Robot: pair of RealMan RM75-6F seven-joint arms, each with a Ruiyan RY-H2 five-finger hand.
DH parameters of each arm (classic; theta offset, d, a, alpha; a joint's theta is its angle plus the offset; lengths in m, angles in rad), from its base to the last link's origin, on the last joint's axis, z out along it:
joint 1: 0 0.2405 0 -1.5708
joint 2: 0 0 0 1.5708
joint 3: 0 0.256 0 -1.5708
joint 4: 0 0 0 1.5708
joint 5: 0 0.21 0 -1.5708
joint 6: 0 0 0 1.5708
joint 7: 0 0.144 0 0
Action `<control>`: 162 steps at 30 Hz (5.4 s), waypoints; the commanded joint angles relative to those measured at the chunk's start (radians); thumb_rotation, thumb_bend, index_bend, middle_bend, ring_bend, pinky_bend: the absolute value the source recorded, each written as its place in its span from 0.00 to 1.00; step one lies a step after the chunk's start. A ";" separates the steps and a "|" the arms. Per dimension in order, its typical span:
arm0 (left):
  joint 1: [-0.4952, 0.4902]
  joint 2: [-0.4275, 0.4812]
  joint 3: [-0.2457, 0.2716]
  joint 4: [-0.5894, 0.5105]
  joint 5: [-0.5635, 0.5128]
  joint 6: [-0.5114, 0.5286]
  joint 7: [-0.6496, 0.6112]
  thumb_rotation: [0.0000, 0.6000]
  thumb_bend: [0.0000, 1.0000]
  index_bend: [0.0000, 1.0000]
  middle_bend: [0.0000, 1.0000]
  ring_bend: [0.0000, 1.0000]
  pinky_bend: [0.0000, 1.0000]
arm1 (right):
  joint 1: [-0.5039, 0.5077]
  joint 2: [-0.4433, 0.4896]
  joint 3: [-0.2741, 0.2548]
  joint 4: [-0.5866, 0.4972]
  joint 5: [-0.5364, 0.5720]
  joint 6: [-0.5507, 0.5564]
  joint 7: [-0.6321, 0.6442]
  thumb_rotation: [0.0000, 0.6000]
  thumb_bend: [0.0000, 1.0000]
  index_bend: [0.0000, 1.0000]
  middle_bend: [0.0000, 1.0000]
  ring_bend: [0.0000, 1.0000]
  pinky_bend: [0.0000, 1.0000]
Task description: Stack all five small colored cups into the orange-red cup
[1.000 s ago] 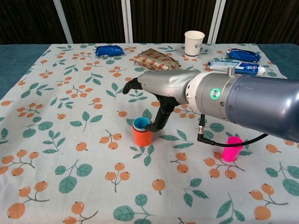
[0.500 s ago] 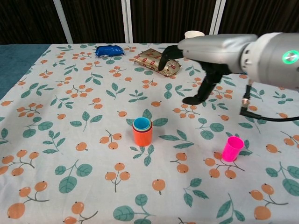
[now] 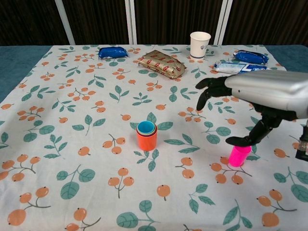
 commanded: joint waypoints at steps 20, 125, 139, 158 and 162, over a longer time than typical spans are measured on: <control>0.003 0.000 -0.001 -0.003 0.005 0.004 0.003 1.00 0.16 0.08 0.06 0.00 0.03 | -0.079 -0.049 -0.006 0.134 -0.006 -0.039 0.053 1.00 0.37 0.34 0.03 0.05 0.09; 0.010 0.014 -0.008 -0.009 0.005 0.005 -0.017 1.00 0.16 0.08 0.06 0.00 0.03 | 0.298 -0.182 0.280 0.136 0.473 -0.164 -0.143 1.00 0.40 0.52 0.03 0.07 0.10; 0.010 0.014 -0.008 -0.009 0.006 0.005 -0.016 1.00 0.16 0.08 0.06 0.00 0.03 | 0.327 -0.185 0.284 0.132 0.486 -0.144 -0.139 1.00 0.40 0.52 0.03 0.07 0.10; 0.012 0.017 -0.010 -0.011 0.003 0.007 -0.021 1.00 0.16 0.08 0.06 0.00 0.03 | 0.366 -0.212 0.286 0.140 0.511 -0.140 -0.128 1.00 0.40 0.52 0.03 0.07 0.10; 0.012 0.017 -0.010 -0.011 0.004 0.007 -0.021 1.00 0.16 0.08 0.06 0.00 0.03 | 0.370 -0.214 0.284 0.145 0.514 -0.138 -0.125 1.00 0.40 0.52 0.03 0.07 0.10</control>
